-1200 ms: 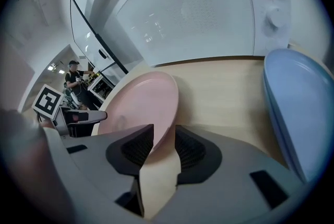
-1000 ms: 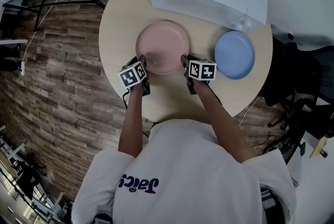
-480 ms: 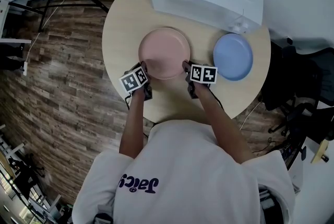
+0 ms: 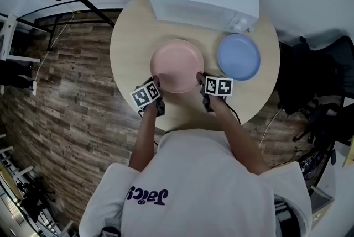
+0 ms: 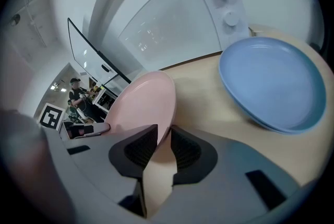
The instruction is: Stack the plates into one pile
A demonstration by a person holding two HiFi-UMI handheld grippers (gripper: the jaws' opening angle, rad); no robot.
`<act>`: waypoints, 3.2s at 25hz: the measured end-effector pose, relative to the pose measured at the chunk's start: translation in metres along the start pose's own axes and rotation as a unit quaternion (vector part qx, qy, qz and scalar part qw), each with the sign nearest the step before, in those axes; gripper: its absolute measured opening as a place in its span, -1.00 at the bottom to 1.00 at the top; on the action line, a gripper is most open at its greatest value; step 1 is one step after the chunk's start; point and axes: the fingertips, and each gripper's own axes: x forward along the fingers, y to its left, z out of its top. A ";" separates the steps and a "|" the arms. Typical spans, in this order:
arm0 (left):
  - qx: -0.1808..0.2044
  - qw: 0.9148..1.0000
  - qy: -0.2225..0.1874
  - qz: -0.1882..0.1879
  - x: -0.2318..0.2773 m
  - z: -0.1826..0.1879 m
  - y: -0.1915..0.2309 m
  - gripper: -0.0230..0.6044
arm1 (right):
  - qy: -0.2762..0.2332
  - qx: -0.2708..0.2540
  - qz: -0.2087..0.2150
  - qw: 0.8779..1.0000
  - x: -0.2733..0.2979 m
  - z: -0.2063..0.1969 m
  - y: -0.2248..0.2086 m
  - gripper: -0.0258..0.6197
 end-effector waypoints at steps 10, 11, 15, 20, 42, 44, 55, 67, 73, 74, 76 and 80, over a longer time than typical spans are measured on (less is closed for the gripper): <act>0.063 0.997 0.000 -0.042 -0.015 -0.015 -0.081 -0.77 | -0.058 0.020 -0.014 0.998 -0.070 -0.004 -0.042 -0.65; 0.069 0.997 0.001 -0.047 -0.014 -0.016 -0.091 -0.77 | -0.064 0.024 -0.017 0.997 -0.077 -0.004 -0.049 -0.65; 0.098 0.993 0.010 -0.069 -0.004 -0.021 -0.132 -0.77 | -0.088 0.047 -0.035 0.994 -0.103 -0.002 -0.079 -0.65; 0.125 0.988 0.028 -0.087 0.018 -0.034 -0.183 -0.77 | -0.104 0.071 -0.061 0.990 -0.132 0.001 -0.123 -0.65; 0.234 0.966 0.080 -0.073 0.122 -0.060 -0.300 -0.71 | -0.102 0.093 -0.121 0.983 -0.161 0.054 -0.260 -0.68; 0.249 0.963 0.081 -0.070 0.128 -0.063 -0.305 -0.70 | -0.099 0.094 -0.125 0.983 -0.160 0.054 -0.268 -0.68; 0.254 0.961 0.095 -0.047 0.139 -0.075 -0.298 -0.66 | -0.078 0.075 -0.142 0.984 -0.150 0.052 -0.279 -0.67; 0.273 0.958 0.084 -0.035 0.143 -0.070 -0.288 -0.38 | -0.100 0.051 -0.168 0.980 -0.150 0.064 -0.284 -0.57; 0.253 0.963 0.075 -0.046 0.139 -0.064 -0.284 -0.33 | -0.110 0.049 -0.169 0.978 -0.155 0.069 -0.287 -0.50; 0.253 0.963 0.075 -0.047 0.138 -0.064 -0.284 -0.33 | -0.114 0.053 -0.167 0.978 -0.155 0.070 -0.287 -0.50; 0.252 0.964 0.072 -0.050 0.137 -0.063 -0.284 -0.33 | -0.119 0.056 -0.163 0.978 -0.155 0.072 -0.285 -0.50; 0.253 0.964 0.063 -0.055 0.132 -0.057 -0.287 -0.33 | -0.129 0.051 -0.153 0.978 -0.154 0.082 -0.275 -0.50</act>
